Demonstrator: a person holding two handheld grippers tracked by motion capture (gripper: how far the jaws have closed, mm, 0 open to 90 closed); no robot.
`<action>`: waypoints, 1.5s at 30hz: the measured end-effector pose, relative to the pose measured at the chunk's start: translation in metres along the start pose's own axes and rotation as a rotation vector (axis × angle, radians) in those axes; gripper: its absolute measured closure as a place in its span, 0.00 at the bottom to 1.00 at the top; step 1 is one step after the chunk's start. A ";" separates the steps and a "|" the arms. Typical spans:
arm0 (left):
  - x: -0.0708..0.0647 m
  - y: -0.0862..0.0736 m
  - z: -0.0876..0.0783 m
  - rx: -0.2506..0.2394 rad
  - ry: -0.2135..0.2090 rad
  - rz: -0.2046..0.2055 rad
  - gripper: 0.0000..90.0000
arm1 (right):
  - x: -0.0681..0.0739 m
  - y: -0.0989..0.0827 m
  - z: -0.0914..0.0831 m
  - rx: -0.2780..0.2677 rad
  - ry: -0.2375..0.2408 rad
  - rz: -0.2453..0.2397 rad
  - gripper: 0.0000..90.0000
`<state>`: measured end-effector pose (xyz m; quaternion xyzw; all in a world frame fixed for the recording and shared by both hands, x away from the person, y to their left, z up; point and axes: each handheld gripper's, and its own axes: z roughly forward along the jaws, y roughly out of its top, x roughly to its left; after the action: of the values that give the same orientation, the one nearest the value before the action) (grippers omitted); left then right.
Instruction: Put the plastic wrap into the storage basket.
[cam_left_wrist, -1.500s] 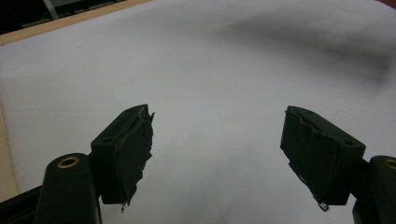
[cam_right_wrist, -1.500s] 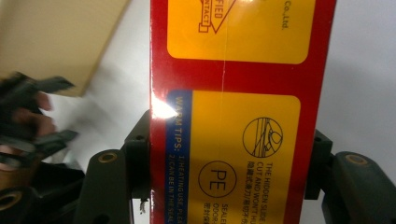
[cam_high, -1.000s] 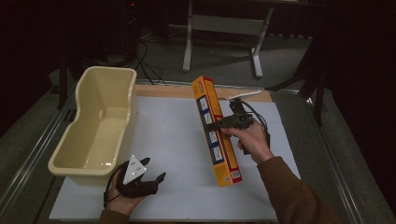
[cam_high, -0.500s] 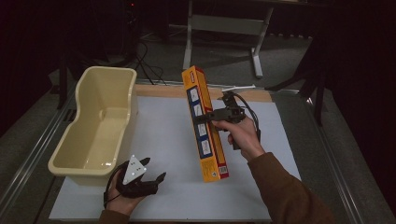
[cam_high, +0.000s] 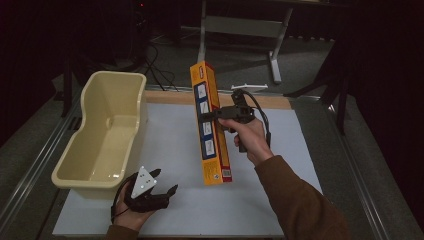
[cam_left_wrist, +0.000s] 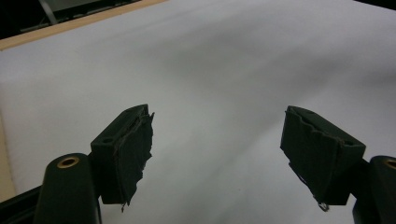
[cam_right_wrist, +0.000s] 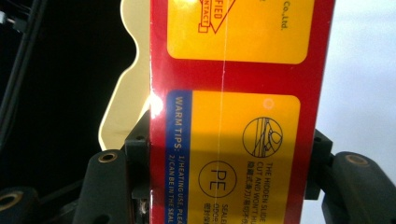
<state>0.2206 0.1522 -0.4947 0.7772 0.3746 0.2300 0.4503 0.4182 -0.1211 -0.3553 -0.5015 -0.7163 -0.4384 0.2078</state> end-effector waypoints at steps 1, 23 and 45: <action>0.000 0.000 0.000 0.001 -0.001 0.001 0.27 | 0.001 0.001 0.001 -0.001 0.003 0.001 0.44; -0.002 -0.001 0.000 -0.001 0.001 0.002 0.27 | 0.043 0.022 0.015 -0.023 0.026 -0.015 0.44; -0.001 -0.002 -0.002 -0.009 0.001 -0.004 0.27 | 0.074 0.037 0.043 -0.050 0.096 0.027 0.44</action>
<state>0.2181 0.1526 -0.4955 0.7743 0.3752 0.2313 0.4542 0.4276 -0.0417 -0.3081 -0.4946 -0.6875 -0.4768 0.2353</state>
